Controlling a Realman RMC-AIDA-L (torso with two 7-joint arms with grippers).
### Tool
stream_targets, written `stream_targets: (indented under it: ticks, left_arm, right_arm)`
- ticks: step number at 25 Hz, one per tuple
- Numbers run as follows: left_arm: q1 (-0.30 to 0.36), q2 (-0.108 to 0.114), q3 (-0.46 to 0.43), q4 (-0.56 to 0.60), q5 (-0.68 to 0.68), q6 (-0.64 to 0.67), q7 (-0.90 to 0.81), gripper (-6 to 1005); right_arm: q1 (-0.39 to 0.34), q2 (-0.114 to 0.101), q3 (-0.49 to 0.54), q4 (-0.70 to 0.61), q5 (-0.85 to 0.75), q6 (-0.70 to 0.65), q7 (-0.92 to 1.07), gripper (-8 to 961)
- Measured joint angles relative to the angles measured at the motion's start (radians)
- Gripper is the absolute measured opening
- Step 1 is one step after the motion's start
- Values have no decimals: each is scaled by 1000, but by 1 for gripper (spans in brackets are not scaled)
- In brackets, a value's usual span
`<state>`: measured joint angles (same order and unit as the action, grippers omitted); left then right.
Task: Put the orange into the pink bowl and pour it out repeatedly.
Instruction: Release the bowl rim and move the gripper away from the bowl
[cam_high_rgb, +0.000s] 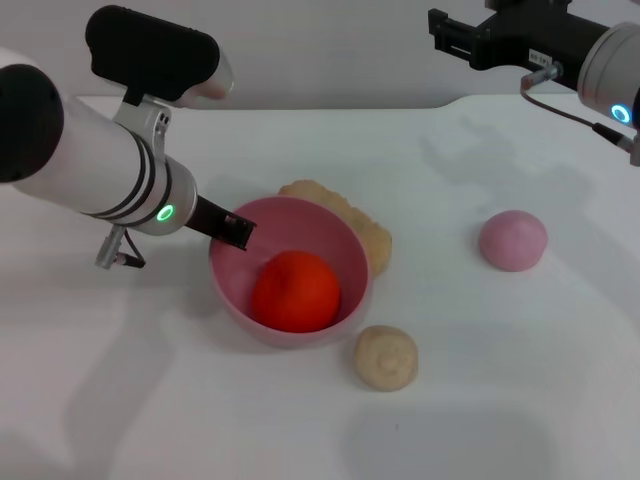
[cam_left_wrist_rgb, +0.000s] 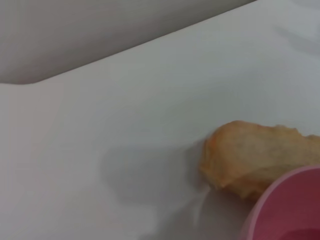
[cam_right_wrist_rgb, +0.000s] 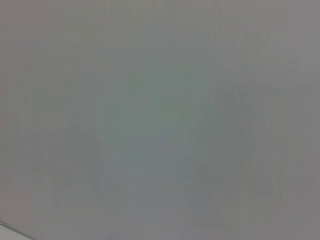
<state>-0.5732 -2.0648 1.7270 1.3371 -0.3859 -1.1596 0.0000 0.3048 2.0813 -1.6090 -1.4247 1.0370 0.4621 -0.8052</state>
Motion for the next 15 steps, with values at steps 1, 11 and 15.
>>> stream_targets:
  ticks: [1,11,15]
  left_arm:
    - [0,0,-1,-4,-2,3,0,95]
    - [-1,2,-6,-47,-17,31,0,96]
    - [-7,0,-8,-62,-32,37,-2,97]
  right_arm:
    - [1,0,0,1,0,-1,0,734]
    - [7,-1,-7,11,0,-4,0,740]
    - [7,-2,-9,11,0,-4,1,743]
